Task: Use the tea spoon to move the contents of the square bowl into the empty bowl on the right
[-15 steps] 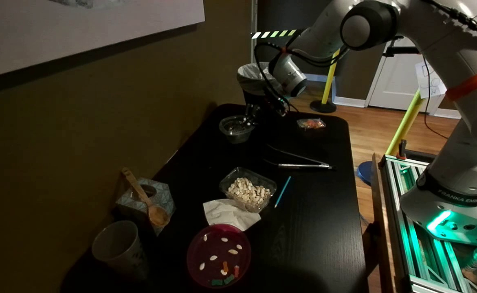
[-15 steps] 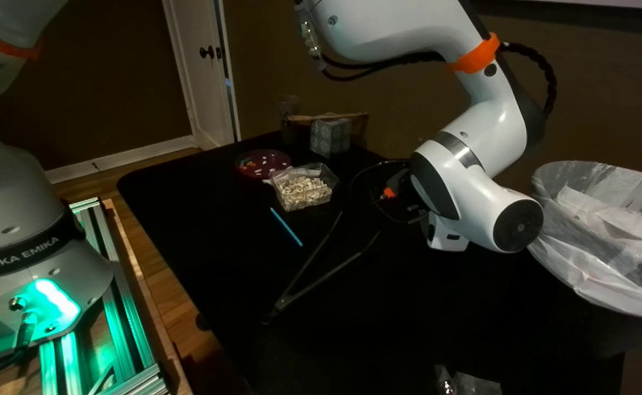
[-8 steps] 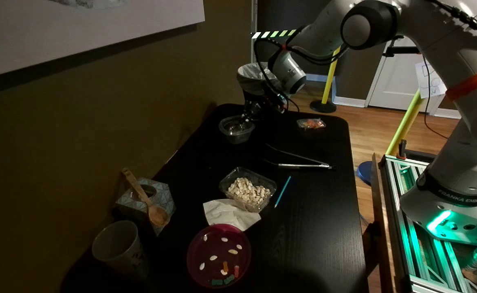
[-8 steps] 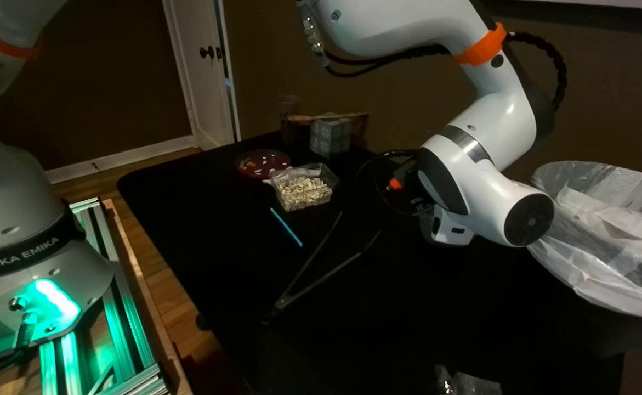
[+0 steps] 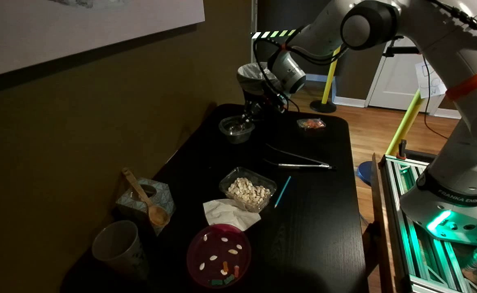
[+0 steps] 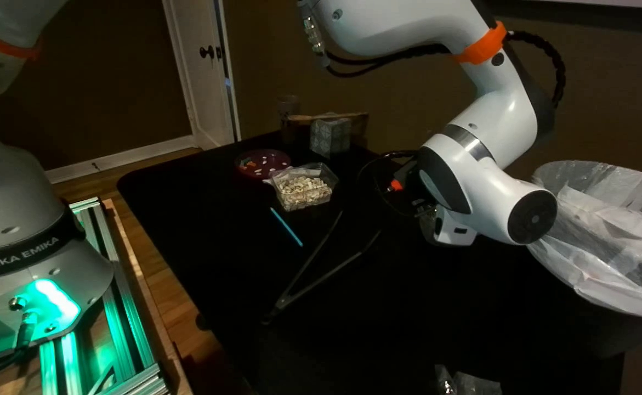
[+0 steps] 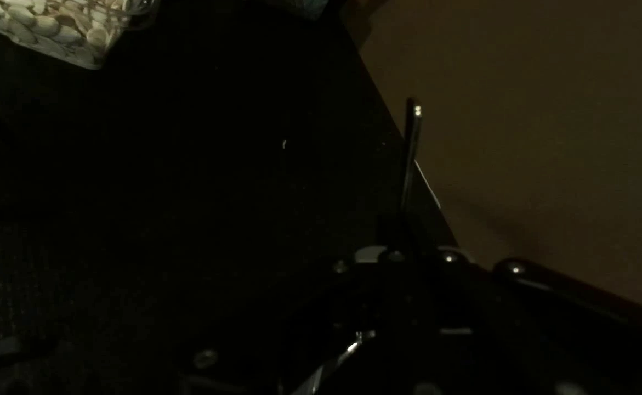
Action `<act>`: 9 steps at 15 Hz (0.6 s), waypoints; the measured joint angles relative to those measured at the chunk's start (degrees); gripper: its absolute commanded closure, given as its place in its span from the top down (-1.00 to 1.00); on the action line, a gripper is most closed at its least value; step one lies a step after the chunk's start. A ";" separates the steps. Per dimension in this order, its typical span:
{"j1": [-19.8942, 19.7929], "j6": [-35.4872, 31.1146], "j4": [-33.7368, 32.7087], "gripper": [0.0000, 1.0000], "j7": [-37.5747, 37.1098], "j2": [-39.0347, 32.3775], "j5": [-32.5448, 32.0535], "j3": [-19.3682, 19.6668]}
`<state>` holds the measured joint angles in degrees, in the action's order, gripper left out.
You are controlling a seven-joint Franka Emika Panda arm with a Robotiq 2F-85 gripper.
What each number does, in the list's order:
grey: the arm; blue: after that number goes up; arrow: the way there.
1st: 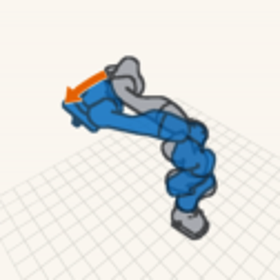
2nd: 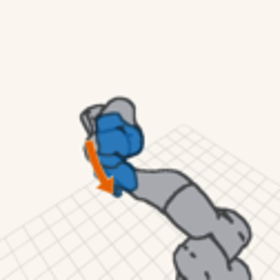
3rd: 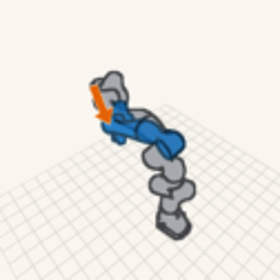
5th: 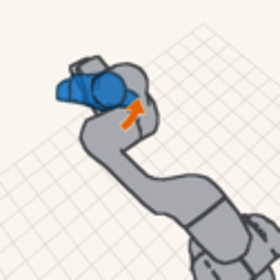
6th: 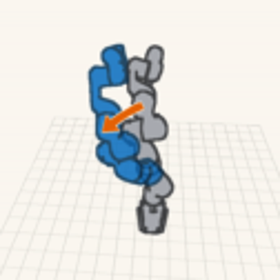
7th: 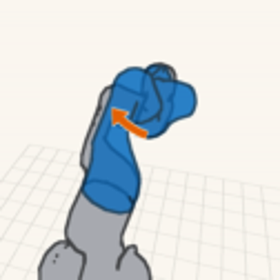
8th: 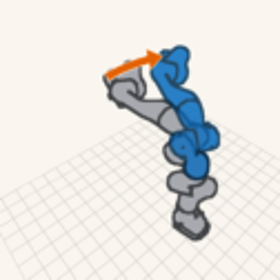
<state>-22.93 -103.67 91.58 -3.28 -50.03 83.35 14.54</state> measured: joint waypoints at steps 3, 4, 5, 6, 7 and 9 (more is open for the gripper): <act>0.26 -0.97 0.00 -0.43 1.39 -0.44 -1.64 0.00; 0.39 -1.36 0.00 -0.42 1.72 -0.62 -2.13 0.00; 0.55 -1.91 0.01 -0.32 2.05 -0.78 -2.42 -0.02; 0.68 -2.37 0.01 -0.15 2.29 -0.87 -2.60 -0.04; 0.81 -2.76 0.01 -0.01 2.43 -0.91 -2.75 -0.07; 1.01 -2.97 0.00 0.30 2.63 -0.90 -2.92 -0.10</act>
<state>-21.92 -106.64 91.58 -0.66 -50.93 80.43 14.44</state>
